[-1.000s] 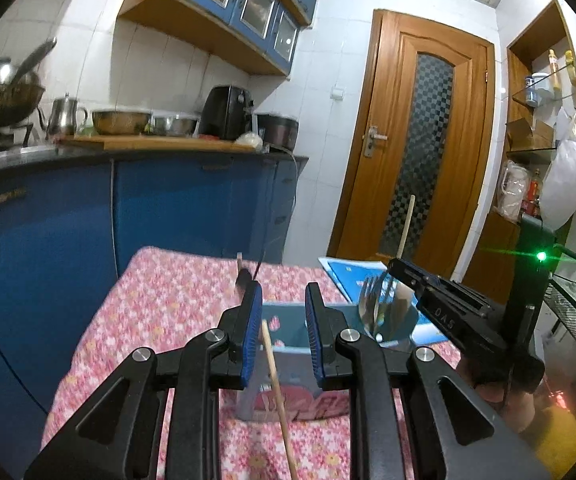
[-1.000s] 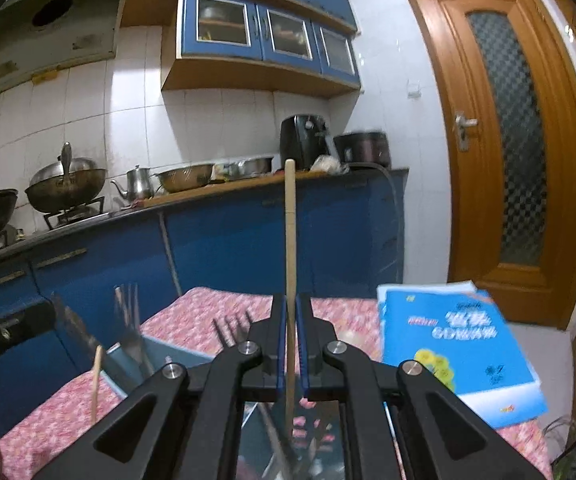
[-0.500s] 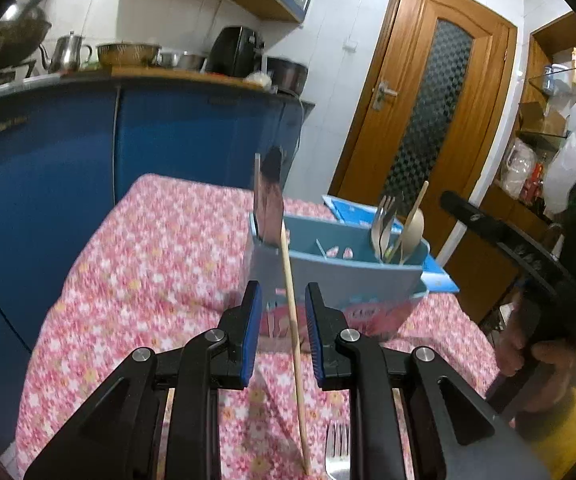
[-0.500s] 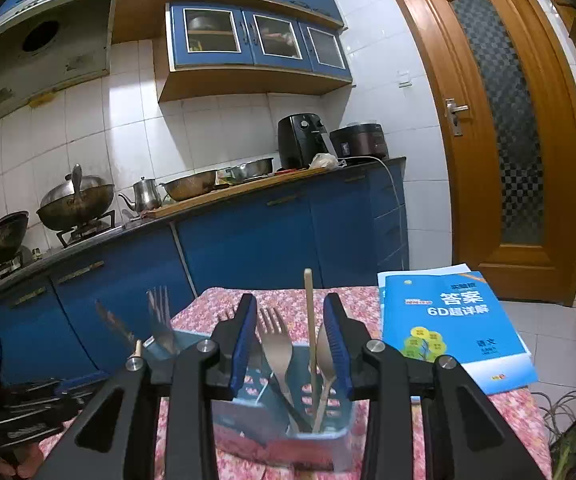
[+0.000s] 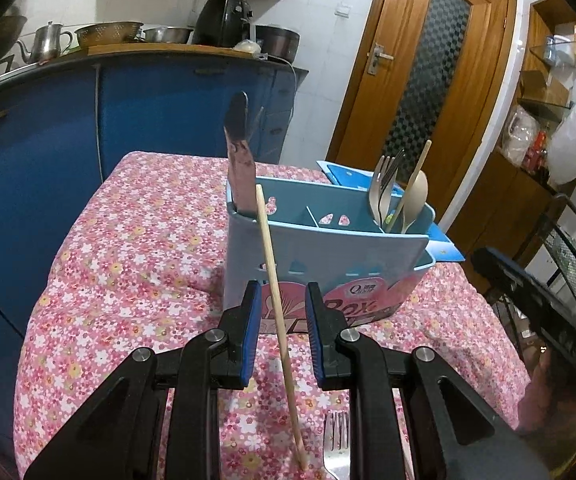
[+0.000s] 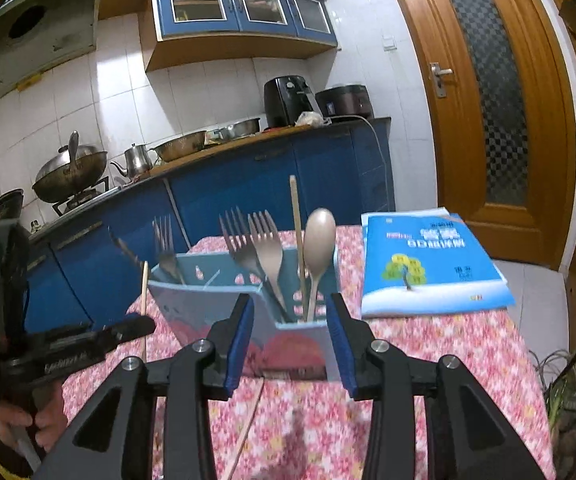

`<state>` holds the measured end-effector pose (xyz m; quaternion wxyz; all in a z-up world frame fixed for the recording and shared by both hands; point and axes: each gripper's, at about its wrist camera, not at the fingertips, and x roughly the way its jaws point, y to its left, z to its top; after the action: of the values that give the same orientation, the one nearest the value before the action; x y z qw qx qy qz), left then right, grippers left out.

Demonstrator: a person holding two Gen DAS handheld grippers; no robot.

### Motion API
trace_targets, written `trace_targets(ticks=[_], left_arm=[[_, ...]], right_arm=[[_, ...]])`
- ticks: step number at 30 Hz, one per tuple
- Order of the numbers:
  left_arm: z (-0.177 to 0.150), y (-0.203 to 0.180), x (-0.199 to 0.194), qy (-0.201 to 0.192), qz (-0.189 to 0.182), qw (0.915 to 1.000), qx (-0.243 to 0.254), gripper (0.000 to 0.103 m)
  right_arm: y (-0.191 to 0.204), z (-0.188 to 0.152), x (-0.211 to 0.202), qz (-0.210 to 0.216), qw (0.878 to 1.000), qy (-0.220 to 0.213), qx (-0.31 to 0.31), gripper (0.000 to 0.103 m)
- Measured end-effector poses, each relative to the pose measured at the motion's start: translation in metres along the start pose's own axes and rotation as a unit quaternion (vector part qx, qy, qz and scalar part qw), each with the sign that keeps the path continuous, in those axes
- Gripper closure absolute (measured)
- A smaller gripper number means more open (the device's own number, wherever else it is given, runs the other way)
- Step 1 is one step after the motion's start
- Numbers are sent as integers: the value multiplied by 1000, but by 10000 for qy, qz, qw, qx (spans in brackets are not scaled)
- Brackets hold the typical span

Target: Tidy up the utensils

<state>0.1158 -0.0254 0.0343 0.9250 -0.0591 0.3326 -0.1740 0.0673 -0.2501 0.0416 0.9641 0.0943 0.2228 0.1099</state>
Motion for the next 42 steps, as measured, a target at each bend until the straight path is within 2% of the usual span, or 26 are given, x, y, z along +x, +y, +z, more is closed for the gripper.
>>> trace_targets(ticks=[3, 4, 5, 12, 19, 27, 36, 40, 42], left_arm=[[3, 1, 6, 108, -67, 9999, -39, 86], [3, 1, 8, 138, -99, 9998, -53, 97], [4, 2, 8, 158, -118, 9998, -61, 100], [3, -2, -12, -180, -273, 9994, -90, 101], [18, -14, -46, -956, -318, 9949, 50, 101], [56, -29, -64, -1763, -218, 9838, 237, 101], [87, -37, -56, -2681, 118, 9628, 314, 101], [92, -35, -46, -2890, 298, 9564, 291, 101], [93, -33, -37, -2823, 389, 9581, 289, 101]], right_arm=[[-4, -5, 1, 47, 9999, 13, 88, 62], [-5, -6, 2, 55, 9999, 19, 115, 62], [-6, -7, 3, 67, 9999, 22, 137, 62], [-11, -14, 7, 118, 9995, 37, 279, 62], [-16, -19, 8, 112, 9993, 20, 358, 62], [-17, -22, 7, 106, 9993, 5, 369, 62], [-17, -27, 3, 124, 9994, -79, 301, 62], [-12, -27, 2, 134, 9997, -90, 205, 62], [-9, -27, 2, 135, 9997, -80, 169, 61]])
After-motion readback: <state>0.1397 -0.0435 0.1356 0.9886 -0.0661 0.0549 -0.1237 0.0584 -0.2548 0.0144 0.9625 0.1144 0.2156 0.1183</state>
